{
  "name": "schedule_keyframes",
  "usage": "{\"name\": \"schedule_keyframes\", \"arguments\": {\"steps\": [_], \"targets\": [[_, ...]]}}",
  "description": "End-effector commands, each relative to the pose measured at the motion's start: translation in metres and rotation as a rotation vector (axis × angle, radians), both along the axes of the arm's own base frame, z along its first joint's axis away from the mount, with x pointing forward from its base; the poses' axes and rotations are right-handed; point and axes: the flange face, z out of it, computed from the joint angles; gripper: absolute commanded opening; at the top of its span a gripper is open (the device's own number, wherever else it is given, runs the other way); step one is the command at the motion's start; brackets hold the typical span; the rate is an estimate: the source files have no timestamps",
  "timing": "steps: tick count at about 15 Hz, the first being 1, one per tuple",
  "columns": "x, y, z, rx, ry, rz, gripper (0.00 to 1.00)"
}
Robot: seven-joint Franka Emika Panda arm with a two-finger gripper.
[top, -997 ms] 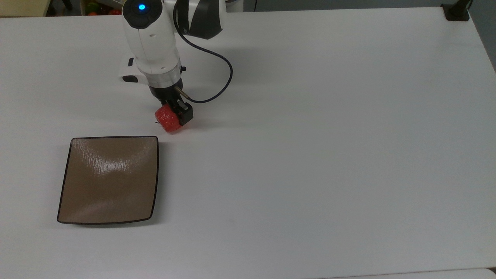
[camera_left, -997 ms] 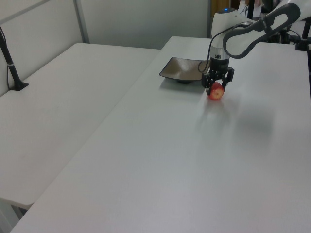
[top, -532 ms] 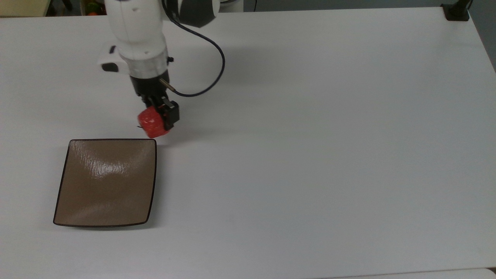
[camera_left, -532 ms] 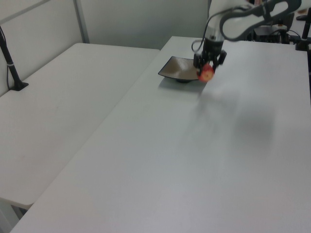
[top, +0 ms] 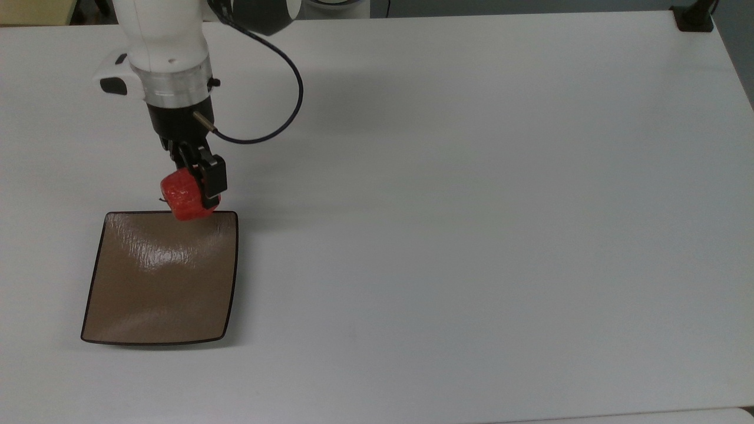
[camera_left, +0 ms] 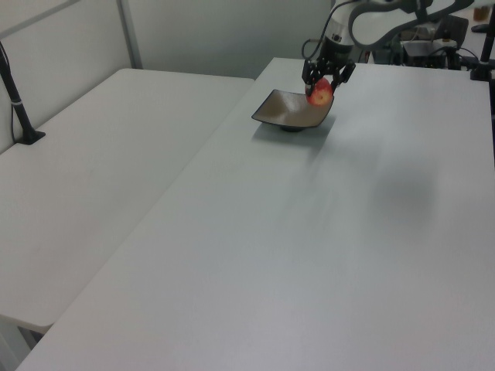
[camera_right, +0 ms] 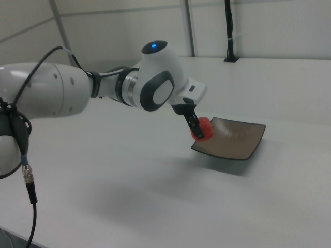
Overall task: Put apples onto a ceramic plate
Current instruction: 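Lift the apple and carry it over the brown square plate, then lower the apple onto the plate and open the gripper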
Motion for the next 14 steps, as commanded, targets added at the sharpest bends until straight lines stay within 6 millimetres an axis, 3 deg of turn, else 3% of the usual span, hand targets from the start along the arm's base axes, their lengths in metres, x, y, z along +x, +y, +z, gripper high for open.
{"name": "schedule_keyframes", "arguments": {"steps": [1,2,4,14], "targets": [[0.019,-0.001,-0.017,-0.018,-0.039,-0.003,0.57],[0.020,-0.001,-0.020,-0.018,-0.038,-0.003,0.66],[0.022,0.000,-0.030,-0.019,-0.023,0.002,0.99],[0.019,0.000,-0.019,-0.031,-0.025,0.012,1.00]]}}
